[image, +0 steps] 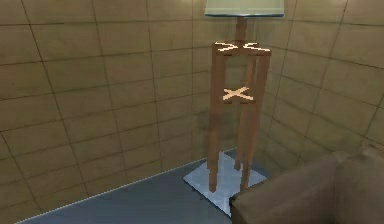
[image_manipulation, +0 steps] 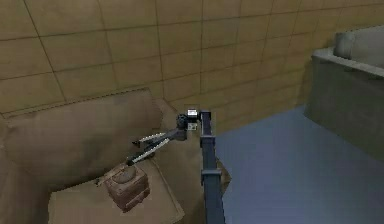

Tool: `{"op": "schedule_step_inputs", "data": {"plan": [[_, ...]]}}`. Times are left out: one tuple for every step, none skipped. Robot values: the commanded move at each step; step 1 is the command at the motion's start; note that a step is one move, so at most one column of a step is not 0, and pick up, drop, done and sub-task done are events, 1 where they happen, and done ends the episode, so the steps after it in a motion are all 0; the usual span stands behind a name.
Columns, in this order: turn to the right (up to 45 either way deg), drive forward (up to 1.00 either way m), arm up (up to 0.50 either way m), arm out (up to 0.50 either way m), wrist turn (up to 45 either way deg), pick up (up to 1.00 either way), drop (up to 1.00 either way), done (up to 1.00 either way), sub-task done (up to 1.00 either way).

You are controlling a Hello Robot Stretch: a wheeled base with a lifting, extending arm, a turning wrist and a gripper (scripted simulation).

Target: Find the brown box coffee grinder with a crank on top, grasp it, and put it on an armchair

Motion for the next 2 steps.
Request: {"op": "schedule_step_inputs", "data": {"plan": [[0.0, 0.00, 0.00, -0.08, 0.0, 0.00, 0.00, 0.00, 0.00], [0.0, 0.00, 0.00, 0.00, 0.0, 0.00, 0.00, 1.00, 0.00]]}}
